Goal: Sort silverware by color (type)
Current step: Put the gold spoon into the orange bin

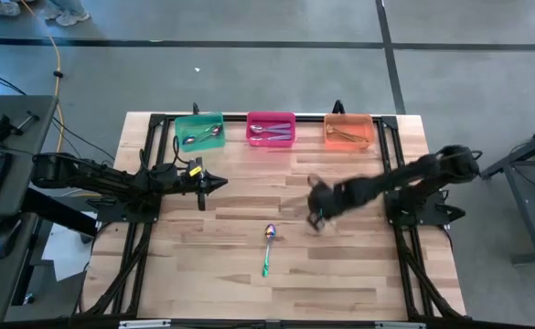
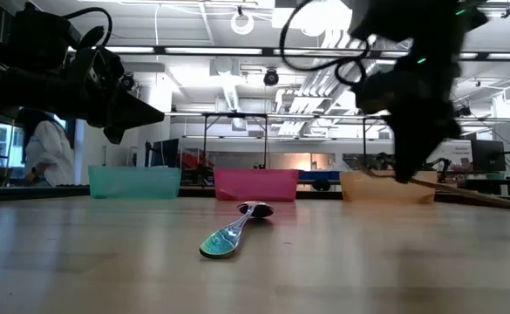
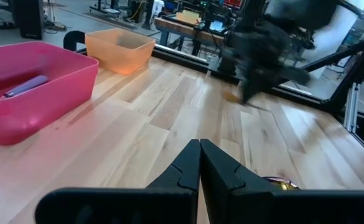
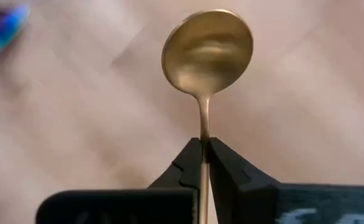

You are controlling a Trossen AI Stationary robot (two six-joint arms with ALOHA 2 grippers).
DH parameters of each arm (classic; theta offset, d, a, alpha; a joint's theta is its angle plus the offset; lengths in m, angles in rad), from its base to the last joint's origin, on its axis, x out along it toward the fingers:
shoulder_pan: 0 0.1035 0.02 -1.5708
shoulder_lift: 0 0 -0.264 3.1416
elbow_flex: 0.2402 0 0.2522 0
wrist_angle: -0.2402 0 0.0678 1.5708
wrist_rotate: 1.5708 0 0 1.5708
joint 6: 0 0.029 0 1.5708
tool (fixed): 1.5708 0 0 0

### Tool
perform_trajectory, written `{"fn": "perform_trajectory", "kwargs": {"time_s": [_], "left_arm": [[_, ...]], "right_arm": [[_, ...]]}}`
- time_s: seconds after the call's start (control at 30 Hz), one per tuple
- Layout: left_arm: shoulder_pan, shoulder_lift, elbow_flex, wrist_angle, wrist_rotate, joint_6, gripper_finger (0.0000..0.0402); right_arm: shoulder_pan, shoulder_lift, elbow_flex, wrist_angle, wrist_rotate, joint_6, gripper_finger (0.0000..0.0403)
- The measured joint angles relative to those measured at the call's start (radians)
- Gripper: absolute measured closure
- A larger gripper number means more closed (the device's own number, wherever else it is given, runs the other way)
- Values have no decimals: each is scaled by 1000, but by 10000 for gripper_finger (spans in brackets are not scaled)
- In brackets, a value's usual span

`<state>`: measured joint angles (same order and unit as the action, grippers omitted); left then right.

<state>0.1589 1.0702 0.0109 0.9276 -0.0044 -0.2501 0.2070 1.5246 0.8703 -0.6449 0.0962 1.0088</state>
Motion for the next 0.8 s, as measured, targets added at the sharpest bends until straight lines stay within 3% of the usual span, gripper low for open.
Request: {"fn": "perform_trajectory", "kwargs": {"time_s": [0.27, 0.43, 0.63, 0.8], "left_arm": [[0, 0, 0, 5, -2, 20, 401], [0, 0, 0, 5, -3, 42, 401], [0, 0, 0, 5, -3, 43, 401], [0, 0, 0, 4, -3, 43, 401]], "right_arm": [[-497, -141, 13, -145, -3, -591, 402], [-798, -127, 161, -222, 49, -1024, 402], [-1047, -23, 293, -178, 45, -1488, 403], [-1163, 97, 278, -88, 0, -1661, 403]]}}
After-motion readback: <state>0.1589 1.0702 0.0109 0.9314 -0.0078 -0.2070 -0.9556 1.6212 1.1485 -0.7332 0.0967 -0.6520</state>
